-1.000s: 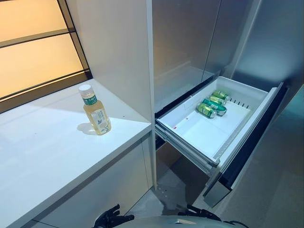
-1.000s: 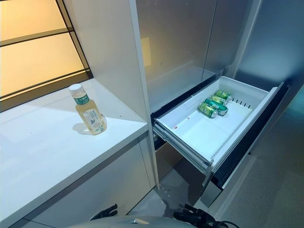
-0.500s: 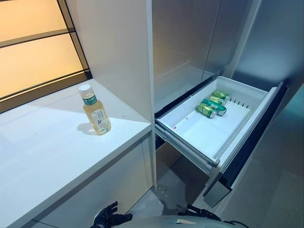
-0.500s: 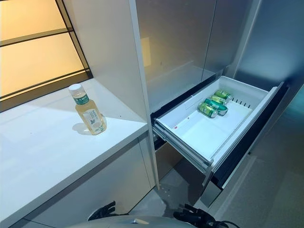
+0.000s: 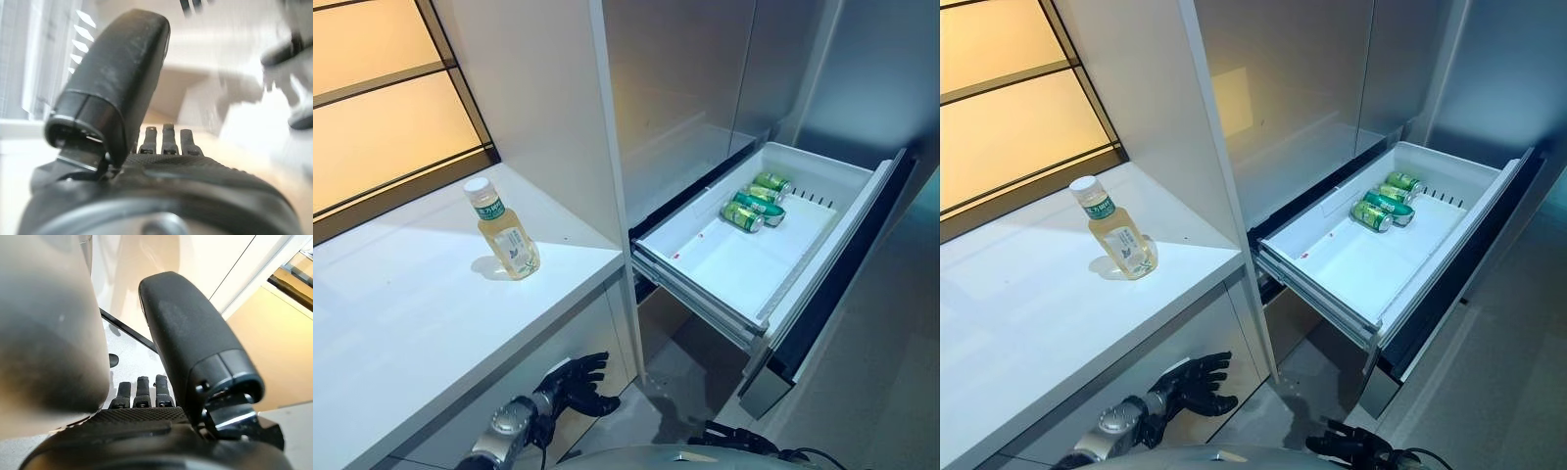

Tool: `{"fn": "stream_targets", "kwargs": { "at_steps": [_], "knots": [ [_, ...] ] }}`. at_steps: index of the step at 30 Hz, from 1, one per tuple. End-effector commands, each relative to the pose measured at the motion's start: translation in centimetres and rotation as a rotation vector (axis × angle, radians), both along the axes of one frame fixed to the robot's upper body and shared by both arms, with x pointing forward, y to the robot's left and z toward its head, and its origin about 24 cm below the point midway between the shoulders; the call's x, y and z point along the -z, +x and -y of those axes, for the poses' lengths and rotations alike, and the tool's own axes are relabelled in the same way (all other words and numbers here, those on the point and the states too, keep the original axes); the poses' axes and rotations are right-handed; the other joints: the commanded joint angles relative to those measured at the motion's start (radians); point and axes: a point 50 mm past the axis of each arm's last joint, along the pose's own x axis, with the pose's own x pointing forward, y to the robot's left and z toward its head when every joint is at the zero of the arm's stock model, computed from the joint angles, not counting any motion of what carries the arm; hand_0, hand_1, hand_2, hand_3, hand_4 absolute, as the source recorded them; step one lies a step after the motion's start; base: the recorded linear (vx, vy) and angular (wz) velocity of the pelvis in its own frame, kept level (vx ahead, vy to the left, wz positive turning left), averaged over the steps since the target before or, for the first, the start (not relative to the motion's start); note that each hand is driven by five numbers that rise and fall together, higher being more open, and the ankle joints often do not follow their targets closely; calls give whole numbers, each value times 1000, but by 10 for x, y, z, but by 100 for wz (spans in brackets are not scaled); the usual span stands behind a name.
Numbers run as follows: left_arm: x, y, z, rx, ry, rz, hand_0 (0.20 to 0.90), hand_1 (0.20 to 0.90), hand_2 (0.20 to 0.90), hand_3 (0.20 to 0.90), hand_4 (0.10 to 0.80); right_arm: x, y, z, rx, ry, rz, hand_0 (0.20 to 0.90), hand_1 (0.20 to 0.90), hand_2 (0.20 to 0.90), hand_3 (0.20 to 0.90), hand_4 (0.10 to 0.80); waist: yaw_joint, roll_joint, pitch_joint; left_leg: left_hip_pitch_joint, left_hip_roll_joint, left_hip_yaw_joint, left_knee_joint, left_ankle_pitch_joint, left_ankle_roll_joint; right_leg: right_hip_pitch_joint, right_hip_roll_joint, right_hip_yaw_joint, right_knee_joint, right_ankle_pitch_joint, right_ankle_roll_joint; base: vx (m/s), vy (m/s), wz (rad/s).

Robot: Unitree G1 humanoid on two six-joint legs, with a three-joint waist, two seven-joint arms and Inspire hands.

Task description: Put drinks into fridge and close the fridge

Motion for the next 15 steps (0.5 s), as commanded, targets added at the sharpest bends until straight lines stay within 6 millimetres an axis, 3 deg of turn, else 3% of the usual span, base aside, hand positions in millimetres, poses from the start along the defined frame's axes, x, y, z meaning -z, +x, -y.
{"fn": "stream_targets", "kwargs": {
  "at_steps": [1, 4, 6, 10, 14, 15],
  "knots": [
    [-56, 49, 11, 63, -360, 88, 900, 900, 900, 900, 800, -3, 16, -5, -28, 36, 43, 900, 900, 900, 900, 800, 15, -27, -8, 23, -67, 45, 7, -84, 56, -26, -15, 44, 28, 24, 48, 0, 0, 0],
    [-83, 58, 15, 73, -546, 130, 900, 900, 900, 900, 800, -2, 12, -4, -22, 35, 40, 900, 900, 900, 900, 800, 18, -28, -9, 26, -67, 42, 7, -87, 57, -22, -18, 44, 26, 25, 48, 0, 0, 0],
    [-127, 67, 25, 128, -827, 235, 900, 900, 900, 900, 800, -1, 6, -6, -7, 38, 36, 900, 900, 900, 900, 800, 27, -33, -13, 29, -68, 34, 7, -95, 59, -15, -21, 41, 21, 26, 45, 19, -7, 2],
    [-183, 68, 33, 259, -1179, 437, 900, 900, 900, 900, 800, 3, -3, -13, 3, 46, 26, 900, 900, 900, 900, 800, 37, -45, -20, 34, -68, 24, 7, -105, 61, -5, -22, 40, 16, 24, 39, 41, -22, 5],
    [-230, 67, 39, 365, -1344, 669, 900, 900, 900, 900, 800, 6, -9, -25, -3, 56, 16, 900, 900, 900, 900, 800, 36, -58, -29, 37, -67, 20, 7, -113, 62, 0, -22, 41, 13, 21, 37, 29, -23, 1],
    [-231, 67, 39, 369, -1348, 677, 900, 900, 900, 900, 800, 6, -9, -25, -4, 57, 16, 900, 900, 900, 900, 800, 36, -59, -29, 37, -67, 20, 7, -114, 62, 1, -22, 41, 13, 21, 37, 31, -23, 3]
  ]
}}
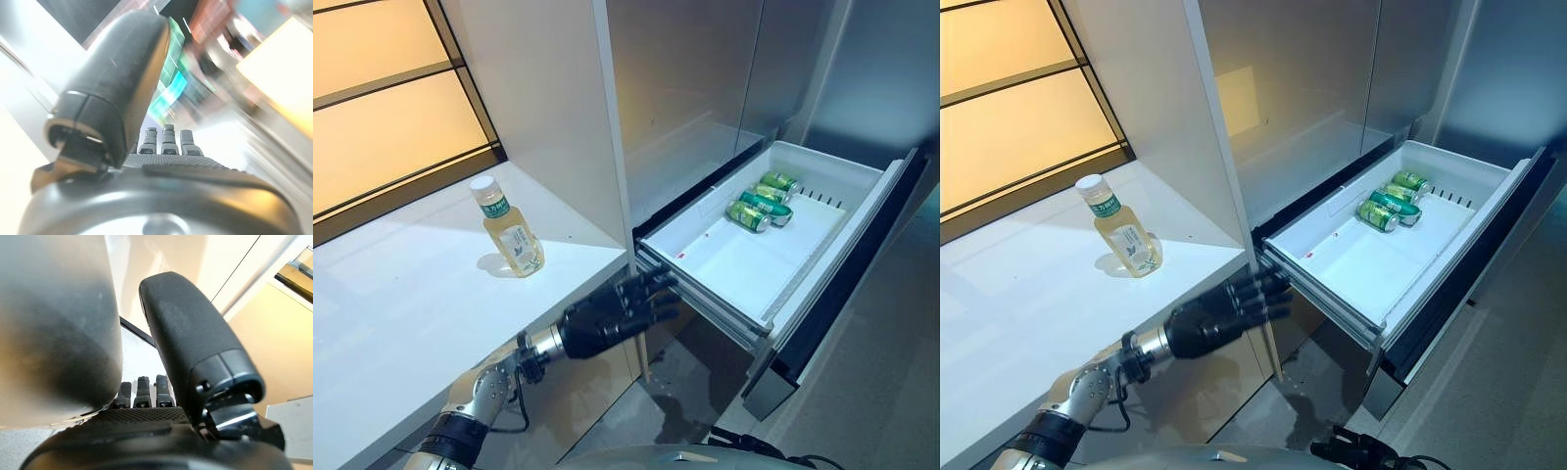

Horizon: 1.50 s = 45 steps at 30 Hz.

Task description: Put drinks into fridge and close the fridge

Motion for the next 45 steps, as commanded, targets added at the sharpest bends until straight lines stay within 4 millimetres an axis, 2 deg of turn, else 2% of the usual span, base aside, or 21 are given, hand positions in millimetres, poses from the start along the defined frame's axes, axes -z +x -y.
{"fn": "stream_targets", "kwargs": {
  "at_steps": [1, 3, 4, 5, 6, 9, 10, 11, 14, 17, 24, 30, 45],
  "knots": [
    [-77, 16, -2, -6, -303, 364, 900, 900, 900, 900, 800, 5, 2, -28, -16, 72, 13, 900, 900, 900, 900, 800, 25, -59, -35, 31, -66, 33, 7, -116, 62, -11, -23, 51, 13, 21, 34, 0, 0, 0],
    [-98, 13, 1, -26, -318, 478, 900, 900, 900, 900, 800, 7, 0, -33, -27, 75, 10, 900, 900, 900, 900, 800, 24, -63, -38, 32, -66, 32, 7, -118, 62, -10, -23, 50, 12, 21, 34, 0, 0, 0],
    [-102, 13, 1, -41, -316, 499, 900, 900, 900, 900, 800, 7, -1, -34, -28, 76, 10, 900, 900, 900, 900, 800, 23, -64, -38, 32, -66, 32, 7, -118, 62, -10, -23, 50, 12, 21, 34, 0, 0, 0],
    [-118, 13, -1, -126, -308, 562, 900, 900, 900, 900, 800, 7, -2, -37, -30, 77, 11, 900, 900, 900, 900, 800, 24, -66, -40, 32, -66, 30, 7, -118, 62, -9, -23, 50, 11, 20, 34, 0, 0, 0],
    [-124, 13, -5, -200, -298, 607, 900, 900, 900, 900, 800, 8, -2, -38, -31, 79, 10, 900, 900, 900, 900, 800, 24, -67, -40, 32, -66, 28, 7, -119, 62, -8, -23, 49, 11, 19, 34, 0, 0, 0],
    [-154, 11, -29, -609, -196, 798, 900, 900, 900, 900, 800, 9, -6, -43, -30, 79, 8, 900, 900, 900, 900, 800, 33, -75, -44, 29, -67, 19, 7, -118, 63, -5, -21, 44, 8, 15, 34, 0, 0, 0],
    [-158, 10, -33, -664, -180, 831, 900, 900, 900, 900, 800, 9, -7, -44, -30, 80, 7, 900, 900, 900, 900, 800, 34, -76, -44, 29, -68, 17, 7, -117, 63, -5, -21, 42, 8, 14, 33, 0, 0, 0],
    [-167, 6, -42, -802, -153, 899, 900, 900, 900, 900, 800, 10, -9, -46, -25, 83, 5, 900, 900, 900, 900, 800, 42, -81, -46, 27, -69, 10, 7, -116, 62, -3, -21, 38, 6, 10, 32, 7, -13, 3],
    [-180, -3, -57, -1055, -103, 1010, 900, 900, 900, 900, 800, 10, -11, -49, -19, 89, 3, 900, 900, 900, 900, 800, 57, -90, -52, 22, -71, -3, 7, -113, 61, -1, -19, 28, 7, 4, 28, 6, -12, 2],
    [-185, -8, -58, -1264, -19, 1082, 900, 900, 900, 900, 800, 11, -9, -53, -19, 94, 1, 900, 900, 900, 900, 800, 68, -96, -53, 19, -73, -18, 7, -110, 59, 1, -20, 14, 9, -1, 24, 13, -11, 11],
    [-189, -6, -56, -1470, 114, 1122, 900, 900, 900, 900, 800, 11, -5, -57, -38, 95, 1, 900, 900, 900, 900, 800, 84, -98, -48, 13, -75, -35, 7, -103, 58, 1, -23, -13, 21, -11, 22, 6, 8, 18],
    [-176, 9, -60, -1572, 265, 1012, 900, 900, 900, 900, 800, 10, -1, -54, -63, 88, -4, 900, 900, 900, 900, 800, 97, -93, -40, 14, -78, -51, 7, -97, 56, 2, -26, -31, 36, -21, 21, 9, 18, 4],
    [-128, 35, -69, -1529, 518, 760, 900, 900, 900, 900, 800, 7, 7, -43, -100, 81, -5, 900, 900, 900, 900, 800, 109, -89, -25, 24, -78, -61, 7, -90, 52, 11, -30, -51, 59, -38, 18, 21, 22, 8]
  ]
}}
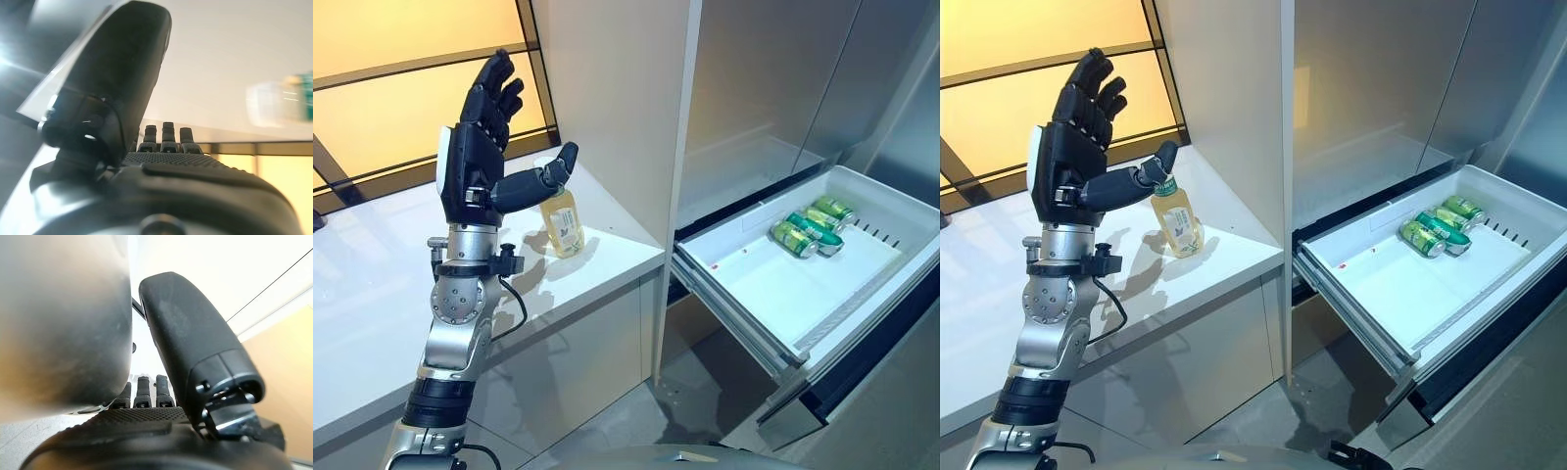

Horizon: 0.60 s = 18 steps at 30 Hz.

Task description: Put drinks into fridge and close the fridge

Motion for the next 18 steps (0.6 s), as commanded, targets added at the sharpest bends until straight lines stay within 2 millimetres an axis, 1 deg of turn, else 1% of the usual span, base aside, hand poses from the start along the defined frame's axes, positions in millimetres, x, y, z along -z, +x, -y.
{"fn": "stream_targets", "kwargs": {
  "at_steps": [1, 6, 11, 18],
  "knots": [
    [-22, -1, 0, -2, 64, 112, 900, 900, 900, 900, 800, 1, 20, -30, -75, 116, 35, 900, 900, 900, 900, 800, 12, -39, -24, 50, -55, 42, 6, -112, 51, -11, -18, 57, 60, -22, 9, 31, 21, 4],
    [-5, 4, -6, -31, 66, 32, 900, 900, 900, 900, 800, 0, 21, -27, -83, 113, 32, 900, 900, 900, 900, 800, 7, -36, -22, 57, -54, 50, 6, -113, 53, -9, -18, 62, 66, -25, 8, 0, 0, 0],
    [6, 7, -9, -57, 66, -15, 900, 900, 900, 900, 800, 0, 22, -24, -84, 110, 29, 900, 900, 900, 900, 800, 3, -34, -21, 62, -53, 57, 6, -114, 53, -7, -18, 66, 68, -26, 8, 0, 0, 0],
    [19, 11, -8, -38, 35, -77, 900, 900, 900, 900, 800, 0, 20, -22, -89, 108, 22, 900, 900, 900, 900, 800, -9, -29, -17, 69, -52, 67, 6, -116, 56, -7, -17, 75, 73, -26, 7, 0, 0, 0]
  ]
}}
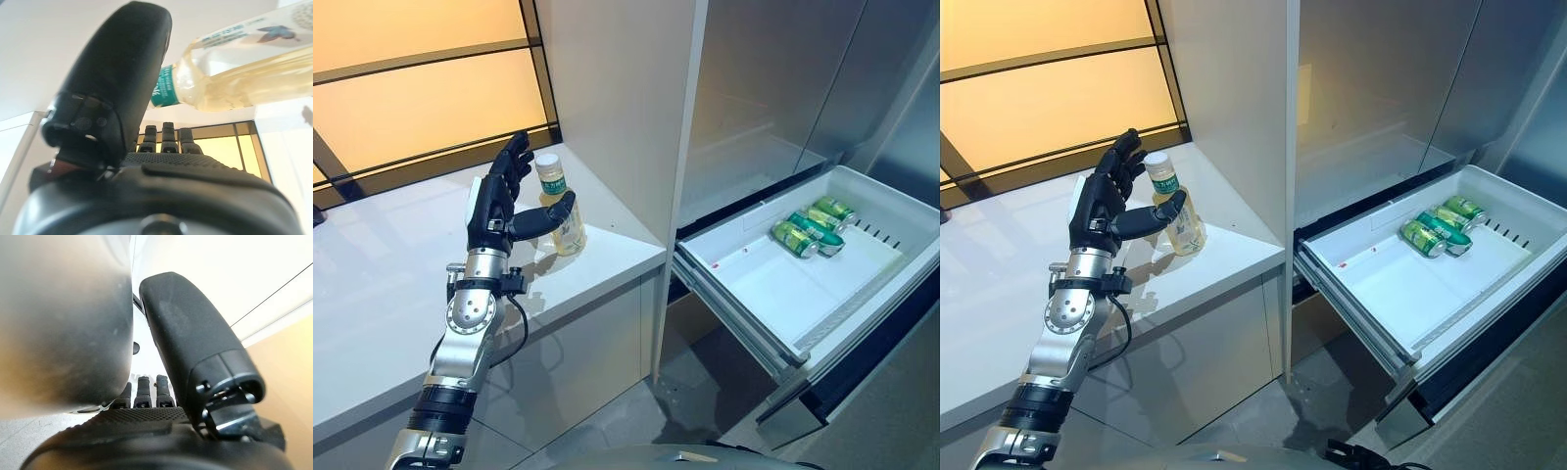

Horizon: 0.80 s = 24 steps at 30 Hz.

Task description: Put drinks into fridge and close the fridge

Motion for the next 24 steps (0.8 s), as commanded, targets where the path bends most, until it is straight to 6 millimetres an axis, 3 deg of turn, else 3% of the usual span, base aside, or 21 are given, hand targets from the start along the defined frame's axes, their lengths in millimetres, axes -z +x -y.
{"fn": "stream_targets", "kwargs": {
  "at_steps": [1, 12, 24],
  "knots": [
    [-35, 3, 3, 33, 6, 178, 900, 900, 900, 900, 800, 0, 16, -22, -50, 101, 29, 900, 900, 900, 900, 800, -3, -24, -22, 65, -52, 65, 7, -116, 53, -9, -17, 73, 73, -26, 7, 17, 13, -4],
    [-18, 10, 0, -17, 8, 110, 900, 900, 900, 900, 800, 0, 15, -18, -69, 97, 19, 900, 900, 900, 900, 800, -23, -17, -23, 72, -51, 84, 7, -119, 53, -7, -15, 90, 72, -24, 9, 13, 11, -5],
    [-26, 16, -6, -92, -34, 168, 900, 900, 900, 900, 800, 0, 10, -19, -91, 99, 8, 900, 900, 900, 900, 800, -47, -14, -30, 77, -50, 100, 7, -123, 55, -12, -14, 108, 77, -25, 12, 14, 5, -5]
  ]
}}
